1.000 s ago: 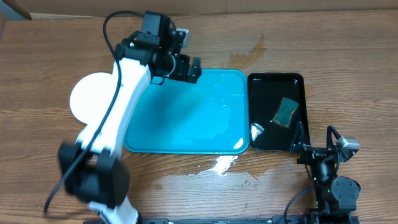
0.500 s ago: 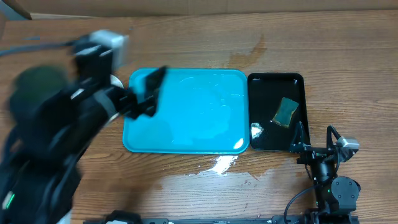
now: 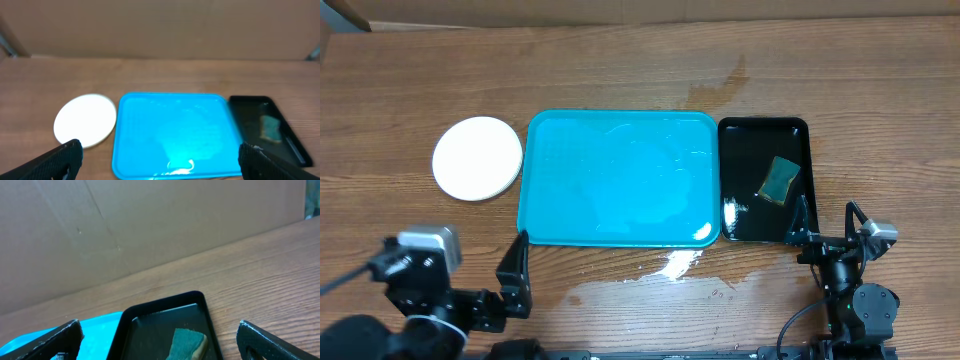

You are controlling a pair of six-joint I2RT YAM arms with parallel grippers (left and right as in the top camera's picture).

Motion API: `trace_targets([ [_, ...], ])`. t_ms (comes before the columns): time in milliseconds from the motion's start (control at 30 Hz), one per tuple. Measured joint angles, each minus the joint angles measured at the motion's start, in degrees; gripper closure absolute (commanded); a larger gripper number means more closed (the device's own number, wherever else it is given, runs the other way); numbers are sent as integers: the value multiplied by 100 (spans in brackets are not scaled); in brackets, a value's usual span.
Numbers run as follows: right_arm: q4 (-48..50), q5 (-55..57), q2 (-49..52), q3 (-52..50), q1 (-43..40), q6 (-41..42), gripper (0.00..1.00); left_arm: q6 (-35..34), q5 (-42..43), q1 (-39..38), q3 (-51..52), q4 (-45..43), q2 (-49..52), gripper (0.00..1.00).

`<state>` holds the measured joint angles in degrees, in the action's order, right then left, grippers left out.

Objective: Clean dirty plates on tray and stack at the side

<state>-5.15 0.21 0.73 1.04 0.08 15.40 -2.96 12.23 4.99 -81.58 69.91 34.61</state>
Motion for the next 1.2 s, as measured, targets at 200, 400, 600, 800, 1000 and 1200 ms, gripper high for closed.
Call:
trace_targets([
  [200,-2,0,0,0,2,-2,0,-2,-52,341,1829,-1270,-1075,0],
  [400,0,-2,0,0,0,0,0,-61,184,374,3991,-4876,-2363,0],
  [600,-2,0,0,0,0,0,0,-501,321,374,5759,-8070,-3165,0],
  [800,-2,-2,0,0,0,0,0,-901,332,374,7031,-9304,-3362,0],
  [1000,-2,-2,0,2,0,2,0,-1255,79,293,7659,-9344,-3364,0],
  [1200,0,0,0,0,0,0,0,-1397,-352,127,8056,-9095,-3366,0],
])
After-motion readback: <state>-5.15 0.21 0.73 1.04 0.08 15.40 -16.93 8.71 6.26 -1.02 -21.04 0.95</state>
